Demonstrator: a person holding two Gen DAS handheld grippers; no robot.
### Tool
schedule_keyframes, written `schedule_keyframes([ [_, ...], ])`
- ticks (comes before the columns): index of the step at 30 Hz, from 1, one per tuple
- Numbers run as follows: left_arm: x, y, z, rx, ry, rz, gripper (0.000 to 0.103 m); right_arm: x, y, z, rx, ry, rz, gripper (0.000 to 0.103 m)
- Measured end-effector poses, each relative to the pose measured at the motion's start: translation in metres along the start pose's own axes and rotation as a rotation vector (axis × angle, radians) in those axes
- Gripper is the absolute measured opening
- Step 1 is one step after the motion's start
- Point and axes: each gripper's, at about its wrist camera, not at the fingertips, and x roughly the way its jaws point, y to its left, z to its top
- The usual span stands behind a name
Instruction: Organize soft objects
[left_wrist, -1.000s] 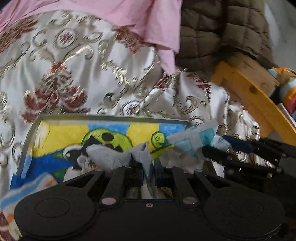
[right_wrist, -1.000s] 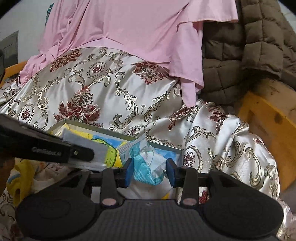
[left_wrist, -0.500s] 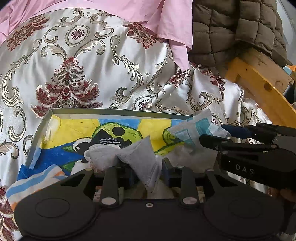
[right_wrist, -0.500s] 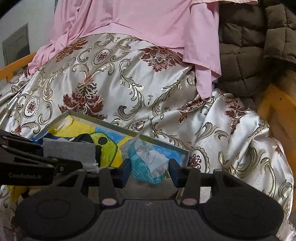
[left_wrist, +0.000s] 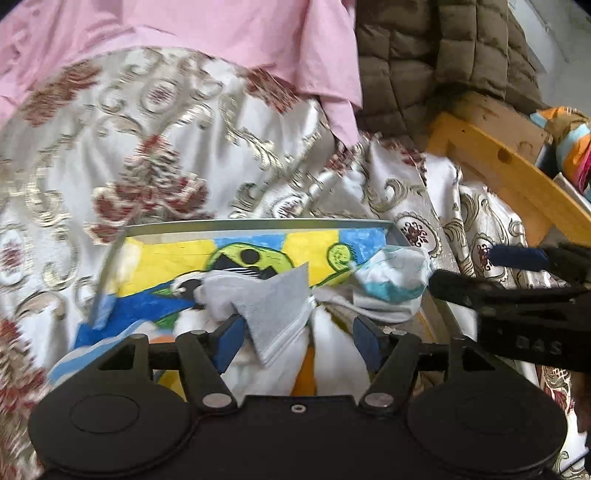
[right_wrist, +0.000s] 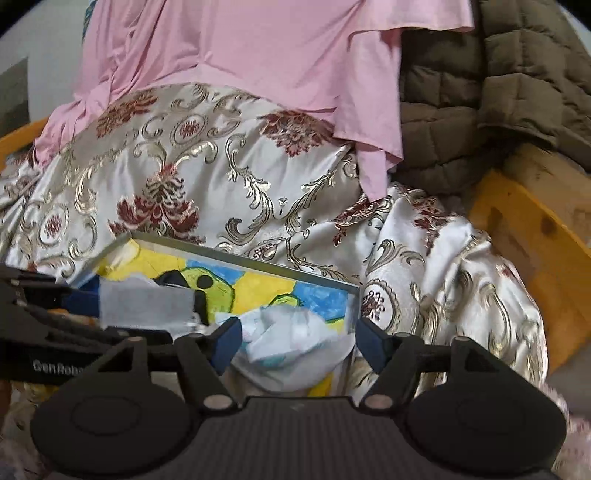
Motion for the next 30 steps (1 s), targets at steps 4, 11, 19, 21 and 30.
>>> schedule_keyframes([
  [4,-0.045,0.002,-0.019,-0.065,-0.074,0.029,0.075,-0.039,0.01,-0.015,0.029,-0.044,0.013,0.088],
  [11,-0.14,-0.008,-0.056,-0.099,-0.182,0.136,0.084,-0.119,0.013,-0.037,0.075,-0.116,0.066,0.096],
  [19,-0.243,-0.027,-0.106,-0.135,-0.247,0.207,0.093,-0.215,0.014,-0.054,0.129,-0.151,0.098,0.103],
  [21,-0.269,-0.029,-0.123,-0.162,-0.255,0.208,0.093,-0.239,0.018,-0.064,0.14,-0.158,0.09,0.103],
  [30,-0.351,-0.041,-0.201,-0.164,-0.247,0.27,0.101,-0.328,0.041,-0.126,0.27,-0.112,0.057,0.103],
])
